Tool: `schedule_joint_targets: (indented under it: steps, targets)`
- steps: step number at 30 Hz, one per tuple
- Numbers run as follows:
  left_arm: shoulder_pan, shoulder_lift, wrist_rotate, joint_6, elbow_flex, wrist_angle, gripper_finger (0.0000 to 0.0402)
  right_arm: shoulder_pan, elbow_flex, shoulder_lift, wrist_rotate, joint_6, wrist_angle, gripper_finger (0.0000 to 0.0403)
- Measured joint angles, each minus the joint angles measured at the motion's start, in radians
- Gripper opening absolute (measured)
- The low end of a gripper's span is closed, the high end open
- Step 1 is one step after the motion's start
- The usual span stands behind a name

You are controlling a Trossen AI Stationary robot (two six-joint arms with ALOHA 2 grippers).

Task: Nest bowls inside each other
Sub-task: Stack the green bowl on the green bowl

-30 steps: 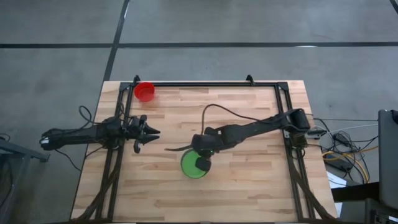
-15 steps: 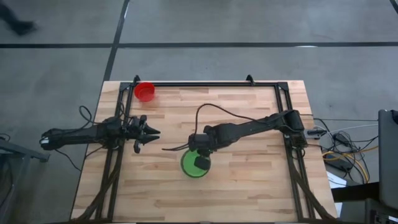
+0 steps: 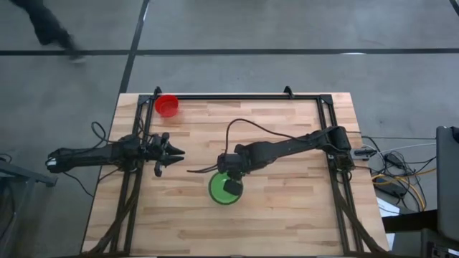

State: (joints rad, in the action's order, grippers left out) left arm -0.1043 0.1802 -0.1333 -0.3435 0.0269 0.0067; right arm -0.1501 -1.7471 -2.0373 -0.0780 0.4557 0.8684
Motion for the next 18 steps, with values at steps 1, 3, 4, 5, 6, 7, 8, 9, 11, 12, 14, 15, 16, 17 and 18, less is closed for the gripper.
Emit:
schedule_joint_targets:
  steps: [1,3,4,5,6,7,8,9,11,12,14,15,16,17,18]
  targets:
    - [0.0,0.0,0.0,0.0,0.0,0.0,0.0122,0.0,0.0,0.0,0.0,0.0,0.0,0.0008]
    - [0.0,0.0,0.0,0.0,0.0,0.0,0.0122,0.0,0.002,0.0,0.0,-0.001,0.0,0.0008]
    - [0.0,0.0,0.0,0.0,0.0,0.0,0.0122,0.0,0.002,0.0,0.0,-0.002,0.0,0.0008]
    - [0.0,0.0,0.0,0.0,0.0,0.0,0.0122,0.0,0.002,0.0,0.0,-0.003,0.0,0.0009]
    - [0.0,0.0,0.0,0.0,0.0,0.0,0.0122,0.0,0.002,0.0,0.0,-0.005,0.0,0.001]
    - [0.0,0.0,0.0,0.0,0.0,0.0,0.0122,0.0,0.002,0.0,0.0,-0.008,0.0,0.0012]
    - [0.0,0.0,0.0,0.0,0.0,0.0,0.0122,0.001,0.002,0.0,0.0,-0.012,0.0,0.0015]
    - [0.0,0.0,0.0,0.0,0.0,0.0,0.0122,0.001,0.002,0.0,0.0,-0.014,0.0,0.002]
    - [0.0,0.0,0.0,0.0,0.0,0.0,0.0122,0.001,0.003,0.0,0.0,-0.014,0.001,0.0032]
    - [0.0,0.0,0.0,0.0,0.0,0.0,0.0122,0.0,0.003,0.0,0.001,-0.015,0.001,0.0038]
    - [0.0,0.0,0.0,0.0,0.0,0.0,0.0122,0.0,0.005,0.0,0.0,-0.016,0.001,0.0052]
    - [0.0,0.0,0.0,0.0,0.0,0.0,0.0122,0.0,0.005,0.0,0.0,-0.02,0.001,0.0059]
    - [0.0,0.0,0.0,0.0,0.0,0.0,0.0122,0.0,0.006,0.0,0.001,-0.025,0.0,0.0066]
    - [0.0,0.0,0.0,0.0,0.0,0.0,0.0122,0.0,0.006,0.0,0.002,-0.032,0.001,0.0073]
    - [0.0,0.0,0.0,0.0,0.0,0.0,0.0122,0.0,0.006,0.0,0.005,-0.04,0.001,0.0079]
